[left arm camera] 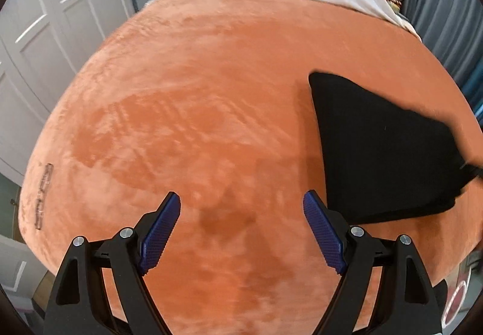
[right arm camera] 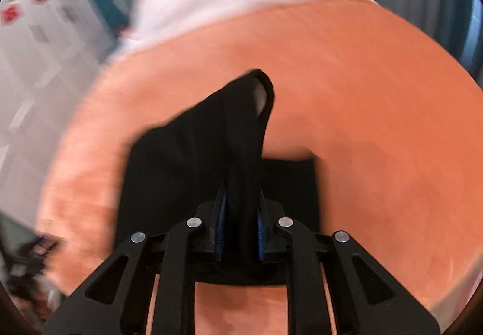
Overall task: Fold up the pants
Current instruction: 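Grasp the black bundle's end with the right tool and fold it over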
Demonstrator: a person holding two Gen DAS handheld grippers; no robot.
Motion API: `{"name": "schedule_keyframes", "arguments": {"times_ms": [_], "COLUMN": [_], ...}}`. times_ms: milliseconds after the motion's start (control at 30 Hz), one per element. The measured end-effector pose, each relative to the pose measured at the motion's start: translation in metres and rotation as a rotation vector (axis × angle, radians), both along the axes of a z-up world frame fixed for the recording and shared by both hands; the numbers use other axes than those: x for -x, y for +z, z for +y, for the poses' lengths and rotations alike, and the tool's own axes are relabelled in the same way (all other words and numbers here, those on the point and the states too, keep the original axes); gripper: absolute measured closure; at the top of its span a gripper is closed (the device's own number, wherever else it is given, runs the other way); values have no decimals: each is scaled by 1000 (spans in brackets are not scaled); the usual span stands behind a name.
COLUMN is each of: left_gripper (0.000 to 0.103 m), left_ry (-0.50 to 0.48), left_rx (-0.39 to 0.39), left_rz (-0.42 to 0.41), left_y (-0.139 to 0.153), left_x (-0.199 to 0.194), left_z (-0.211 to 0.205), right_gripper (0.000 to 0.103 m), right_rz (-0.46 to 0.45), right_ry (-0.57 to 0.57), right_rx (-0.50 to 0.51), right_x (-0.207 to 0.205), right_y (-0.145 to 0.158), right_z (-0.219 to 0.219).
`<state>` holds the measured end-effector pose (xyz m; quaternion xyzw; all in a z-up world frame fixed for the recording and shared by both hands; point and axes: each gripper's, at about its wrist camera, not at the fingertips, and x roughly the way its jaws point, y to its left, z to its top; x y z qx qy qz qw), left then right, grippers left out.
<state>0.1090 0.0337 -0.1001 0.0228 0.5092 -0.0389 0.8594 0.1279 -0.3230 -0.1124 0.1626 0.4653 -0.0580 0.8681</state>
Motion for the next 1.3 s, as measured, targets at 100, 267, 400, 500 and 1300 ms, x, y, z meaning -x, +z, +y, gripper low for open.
{"name": "schedule_keyframes", "arguments": {"times_ms": [100,267,400,500,1300], "left_gripper": [22,22,22,22,22], "left_ry": [-25,-42,-48,-55,-59], "left_rx": [4,-19,-27,-13,15], "left_rz": [22,18,32,50,41], "left_y": [-3,-6,-14,-19,-19], "left_x": [-3,-8,-11,-8,-26], "left_z": [-18,-33,-42,-45,-32], "right_gripper": [73,69,69,69,103], "right_rz": [95,-53,-159,-150,25], "right_ry": [-57,-125,-3,164,23], "right_rx": [-91,-21,-55,-110,-106], "right_x": [11,31,20,-14,-56], "right_y": [-71,-28,12,18,-78], "right_z": [-27,-27,4,51,-16]}}
